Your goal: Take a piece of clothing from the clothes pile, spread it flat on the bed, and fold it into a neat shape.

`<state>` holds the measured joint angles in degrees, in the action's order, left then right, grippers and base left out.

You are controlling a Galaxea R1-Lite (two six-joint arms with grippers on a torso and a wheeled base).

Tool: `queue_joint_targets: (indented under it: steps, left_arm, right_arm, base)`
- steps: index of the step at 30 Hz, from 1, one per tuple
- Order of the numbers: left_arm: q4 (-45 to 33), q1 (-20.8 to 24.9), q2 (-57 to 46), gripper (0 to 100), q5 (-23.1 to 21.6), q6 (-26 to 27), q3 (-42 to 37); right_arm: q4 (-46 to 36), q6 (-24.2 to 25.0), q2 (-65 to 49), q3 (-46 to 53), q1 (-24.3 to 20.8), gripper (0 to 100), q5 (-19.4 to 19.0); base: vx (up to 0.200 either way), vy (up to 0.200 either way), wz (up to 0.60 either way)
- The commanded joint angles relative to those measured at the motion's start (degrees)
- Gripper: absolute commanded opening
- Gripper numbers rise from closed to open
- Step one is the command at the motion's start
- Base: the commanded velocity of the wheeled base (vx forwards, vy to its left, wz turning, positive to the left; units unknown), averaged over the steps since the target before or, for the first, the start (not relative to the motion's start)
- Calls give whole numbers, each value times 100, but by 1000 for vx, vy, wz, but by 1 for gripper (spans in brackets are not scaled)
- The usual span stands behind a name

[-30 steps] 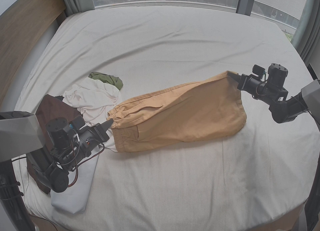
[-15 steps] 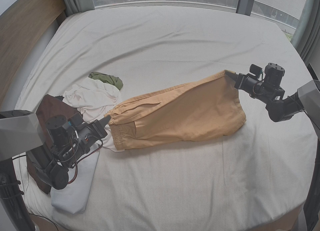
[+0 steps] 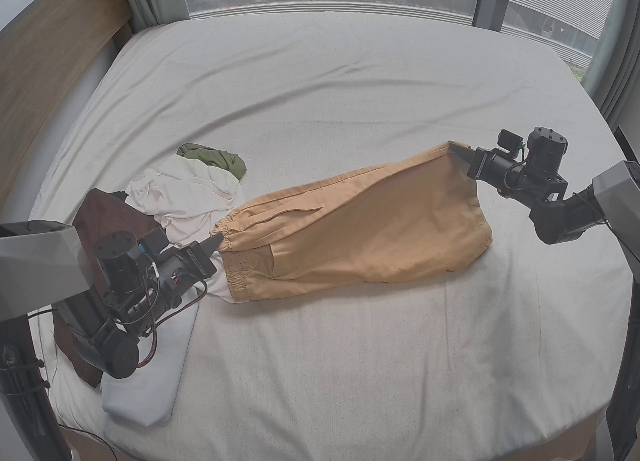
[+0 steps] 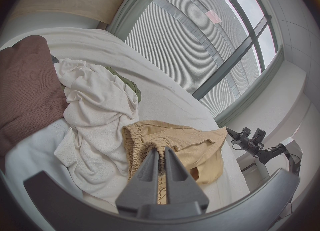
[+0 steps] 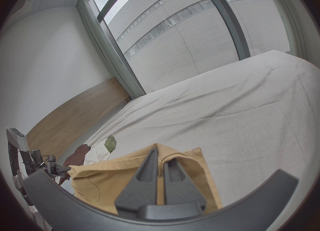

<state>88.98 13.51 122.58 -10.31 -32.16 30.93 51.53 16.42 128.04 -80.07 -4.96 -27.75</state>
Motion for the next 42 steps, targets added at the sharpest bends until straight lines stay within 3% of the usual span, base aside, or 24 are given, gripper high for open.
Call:
queue_joint_targets:
  steps: [1,4,5,19,20,32,38,41,42]
  left_arm:
    - [5,-6,73,0,3,-1,27]
    - [5,-15,109,0,29,-1,63]
    - [5,-15,109,100,29,-1,80]
    - [5,-182,38,100,258,17,335]
    - [5,-182,29,100,258,17,335]
    - [14,-138,-234,100,223,-1,221]
    - [14,-120,-287,100,205,17,133]
    - [14,-103,-348,100,196,25,98]
    - [14,-59,-419,100,188,25,54]
  right_arm:
    - [6,-7,11,0,-5,0,-3]
    - [15,-7,11,0,-5,0,-3]
    - [15,-7,11,0,-5,0,-3]
    - [33,-7,160,-141,-22,0,-3]
    - [33,-16,169,-149,-31,100,-3]
    - [551,-78,353,-255,-101,100,419]
    - [815,-86,11,510,-101,100,419]
    - [1008,-86,-420,1230,-101,100,410]
    - [1175,-78,-842,1881,-110,100,393]
  base:
    - [0,0,0]
    - [0,0,0]
    - [0,0,0]
    - [0,0,0]
    - [0,0,0]
    - [0,0,0]
    - [0,0,0]
    - [0,0,0]
    - [0,0,0]
